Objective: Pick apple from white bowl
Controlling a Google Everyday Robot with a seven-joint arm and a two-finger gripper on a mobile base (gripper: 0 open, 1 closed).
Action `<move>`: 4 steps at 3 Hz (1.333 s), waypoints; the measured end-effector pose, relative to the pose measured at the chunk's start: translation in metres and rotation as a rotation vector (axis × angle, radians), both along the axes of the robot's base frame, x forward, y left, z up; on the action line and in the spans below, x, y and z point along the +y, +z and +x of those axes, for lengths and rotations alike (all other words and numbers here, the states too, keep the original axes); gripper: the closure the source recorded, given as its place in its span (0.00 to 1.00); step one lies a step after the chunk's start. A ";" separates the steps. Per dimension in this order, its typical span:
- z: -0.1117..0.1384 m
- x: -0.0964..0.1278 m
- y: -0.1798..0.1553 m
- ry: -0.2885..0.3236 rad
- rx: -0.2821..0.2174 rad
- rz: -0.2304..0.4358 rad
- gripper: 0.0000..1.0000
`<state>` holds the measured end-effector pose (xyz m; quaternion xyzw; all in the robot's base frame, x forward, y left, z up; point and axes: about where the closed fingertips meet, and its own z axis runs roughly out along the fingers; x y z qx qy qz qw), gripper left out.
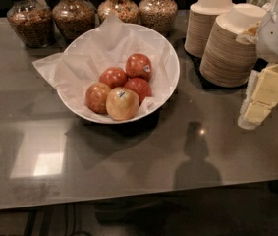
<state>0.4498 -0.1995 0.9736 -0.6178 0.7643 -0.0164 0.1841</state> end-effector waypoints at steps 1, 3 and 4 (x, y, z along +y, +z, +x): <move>0.017 0.047 -0.003 0.148 -0.035 0.055 0.00; 0.030 0.089 -0.003 0.287 -0.064 0.076 0.00; 0.026 0.082 0.000 0.266 -0.071 0.085 0.00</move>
Offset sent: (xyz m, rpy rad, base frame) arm 0.0487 0.1451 -0.0051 0.0955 -0.0903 0.4724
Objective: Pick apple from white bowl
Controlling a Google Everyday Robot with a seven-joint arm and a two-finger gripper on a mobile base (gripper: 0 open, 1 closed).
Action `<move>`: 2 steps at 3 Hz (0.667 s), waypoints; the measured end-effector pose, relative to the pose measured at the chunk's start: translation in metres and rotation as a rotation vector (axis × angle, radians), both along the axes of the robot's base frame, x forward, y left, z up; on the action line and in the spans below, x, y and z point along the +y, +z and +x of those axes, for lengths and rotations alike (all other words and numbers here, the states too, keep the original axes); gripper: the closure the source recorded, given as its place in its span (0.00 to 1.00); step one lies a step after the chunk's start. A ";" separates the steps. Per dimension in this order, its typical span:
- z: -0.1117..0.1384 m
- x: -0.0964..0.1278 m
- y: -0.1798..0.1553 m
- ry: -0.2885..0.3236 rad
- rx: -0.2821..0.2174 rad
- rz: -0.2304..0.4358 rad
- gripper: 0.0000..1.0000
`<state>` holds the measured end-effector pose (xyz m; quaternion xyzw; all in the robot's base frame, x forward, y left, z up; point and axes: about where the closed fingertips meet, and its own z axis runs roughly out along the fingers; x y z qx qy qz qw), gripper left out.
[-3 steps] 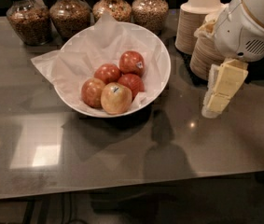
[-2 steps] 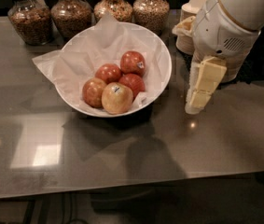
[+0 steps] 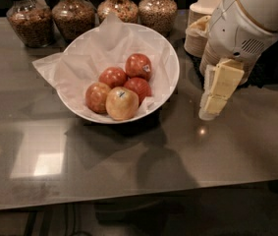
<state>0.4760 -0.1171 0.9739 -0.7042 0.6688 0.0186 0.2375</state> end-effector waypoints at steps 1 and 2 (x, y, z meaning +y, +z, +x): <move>0.002 -0.004 0.002 -0.024 -0.015 0.056 0.00; 0.007 0.016 0.006 0.041 -0.017 0.110 0.00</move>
Offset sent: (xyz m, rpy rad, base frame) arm 0.0134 0.0381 0.0087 0.1760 -0.0121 0.1223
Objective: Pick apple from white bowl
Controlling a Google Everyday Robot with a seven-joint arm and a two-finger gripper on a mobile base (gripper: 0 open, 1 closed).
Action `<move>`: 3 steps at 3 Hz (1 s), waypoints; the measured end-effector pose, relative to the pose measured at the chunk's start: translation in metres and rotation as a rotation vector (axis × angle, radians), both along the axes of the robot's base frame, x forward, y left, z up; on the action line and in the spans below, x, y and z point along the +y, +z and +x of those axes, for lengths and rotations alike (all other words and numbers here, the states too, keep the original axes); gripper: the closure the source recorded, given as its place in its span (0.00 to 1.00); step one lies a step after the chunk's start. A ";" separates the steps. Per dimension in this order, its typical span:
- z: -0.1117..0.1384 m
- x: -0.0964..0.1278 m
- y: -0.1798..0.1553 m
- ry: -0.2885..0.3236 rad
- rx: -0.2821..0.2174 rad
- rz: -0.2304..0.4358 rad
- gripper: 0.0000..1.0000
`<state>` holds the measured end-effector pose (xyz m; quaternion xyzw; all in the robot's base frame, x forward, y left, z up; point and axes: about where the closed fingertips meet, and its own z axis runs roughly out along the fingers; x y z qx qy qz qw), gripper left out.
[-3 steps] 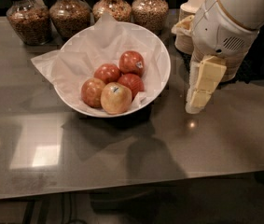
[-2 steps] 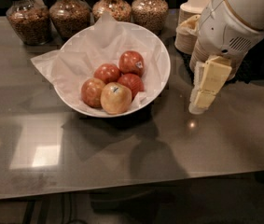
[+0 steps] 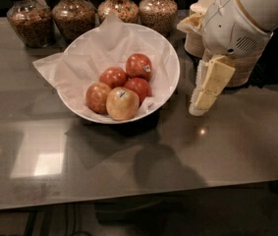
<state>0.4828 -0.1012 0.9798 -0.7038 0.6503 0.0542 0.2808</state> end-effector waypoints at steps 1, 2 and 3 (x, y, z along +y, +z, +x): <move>0.005 0.020 0.002 0.090 0.005 0.084 0.13; 0.005 0.040 -0.001 0.178 0.027 0.155 0.11; 0.007 0.058 -0.007 0.247 0.053 0.186 0.10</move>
Offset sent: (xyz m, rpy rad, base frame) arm 0.0066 0.0599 -0.0039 0.2444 0.0576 0.2807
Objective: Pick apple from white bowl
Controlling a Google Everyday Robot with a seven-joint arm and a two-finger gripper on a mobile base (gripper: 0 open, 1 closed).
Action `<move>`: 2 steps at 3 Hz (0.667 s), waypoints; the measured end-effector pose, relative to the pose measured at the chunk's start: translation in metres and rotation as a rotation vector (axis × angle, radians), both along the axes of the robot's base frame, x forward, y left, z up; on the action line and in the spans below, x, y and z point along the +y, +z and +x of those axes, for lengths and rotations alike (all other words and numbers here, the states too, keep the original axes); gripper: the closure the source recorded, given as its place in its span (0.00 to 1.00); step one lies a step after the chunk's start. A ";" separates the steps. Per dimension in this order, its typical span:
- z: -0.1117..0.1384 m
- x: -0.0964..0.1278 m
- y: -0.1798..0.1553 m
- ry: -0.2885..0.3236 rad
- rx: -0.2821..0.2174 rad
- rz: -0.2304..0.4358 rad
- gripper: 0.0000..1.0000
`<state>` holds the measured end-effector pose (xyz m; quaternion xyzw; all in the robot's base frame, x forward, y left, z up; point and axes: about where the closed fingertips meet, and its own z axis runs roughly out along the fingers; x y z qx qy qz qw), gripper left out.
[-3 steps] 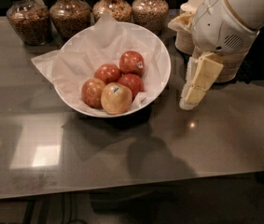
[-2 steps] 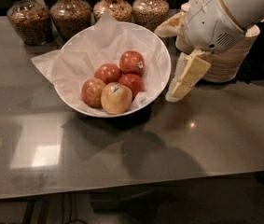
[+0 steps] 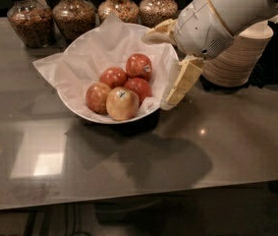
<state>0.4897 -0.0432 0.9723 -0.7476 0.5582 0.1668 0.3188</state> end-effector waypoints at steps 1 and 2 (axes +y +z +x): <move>0.000 0.001 -0.001 0.004 0.002 0.002 0.00; 0.003 0.001 -0.004 -0.005 0.003 0.033 0.00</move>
Offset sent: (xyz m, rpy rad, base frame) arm 0.0080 -0.0043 -0.0101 0.0745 0.0088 -0.0228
